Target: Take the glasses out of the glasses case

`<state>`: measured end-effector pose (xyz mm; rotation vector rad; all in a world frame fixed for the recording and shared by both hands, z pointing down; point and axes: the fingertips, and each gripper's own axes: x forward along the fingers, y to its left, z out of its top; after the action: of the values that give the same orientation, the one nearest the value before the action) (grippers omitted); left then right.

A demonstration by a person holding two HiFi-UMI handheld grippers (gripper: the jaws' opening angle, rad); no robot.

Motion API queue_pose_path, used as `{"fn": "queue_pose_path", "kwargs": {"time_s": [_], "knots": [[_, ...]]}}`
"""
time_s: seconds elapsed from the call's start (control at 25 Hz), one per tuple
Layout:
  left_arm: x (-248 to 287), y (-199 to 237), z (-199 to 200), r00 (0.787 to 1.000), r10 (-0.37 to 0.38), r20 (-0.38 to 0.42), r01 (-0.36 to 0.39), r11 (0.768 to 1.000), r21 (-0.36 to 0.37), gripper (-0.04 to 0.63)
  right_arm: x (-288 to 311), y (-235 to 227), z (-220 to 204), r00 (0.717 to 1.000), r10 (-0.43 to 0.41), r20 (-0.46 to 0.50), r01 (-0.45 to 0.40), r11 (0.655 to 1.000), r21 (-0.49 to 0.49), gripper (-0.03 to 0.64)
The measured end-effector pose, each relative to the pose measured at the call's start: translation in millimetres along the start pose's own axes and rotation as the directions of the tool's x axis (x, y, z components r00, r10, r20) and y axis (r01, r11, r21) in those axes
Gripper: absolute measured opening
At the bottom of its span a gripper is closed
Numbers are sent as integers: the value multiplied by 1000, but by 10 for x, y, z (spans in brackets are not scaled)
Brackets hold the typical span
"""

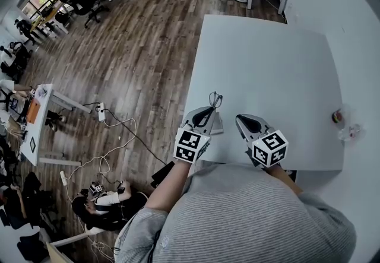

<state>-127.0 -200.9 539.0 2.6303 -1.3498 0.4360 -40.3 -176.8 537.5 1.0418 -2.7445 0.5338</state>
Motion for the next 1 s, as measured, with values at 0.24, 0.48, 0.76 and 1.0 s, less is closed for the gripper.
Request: {"fn": "queue_pose_path", "kwargs": {"time_s": [0.24, 0.48, 0.76, 1.0], "knots": [[-44, -64, 149, 999, -3, 33, 4, 1000, -23, 25, -24, -3, 67, 1000, -5, 10, 5, 1000, 4, 15], [-119, -131, 230, 998, -11, 69, 15, 998, -59, 25, -34, -1, 96, 1000, -7, 16, 7, 1000, 7, 15], [-238, -131, 498, 985, 13, 172, 6, 994, -105, 25, -48, 26, 193, 999, -1, 47, 1, 1000, -4, 15], [-364, -166, 633, 975, 22, 221, 1, 995, -104, 25, -86, 85, 197, 999, 1, 42, 0, 1000, -17, 15]]}}
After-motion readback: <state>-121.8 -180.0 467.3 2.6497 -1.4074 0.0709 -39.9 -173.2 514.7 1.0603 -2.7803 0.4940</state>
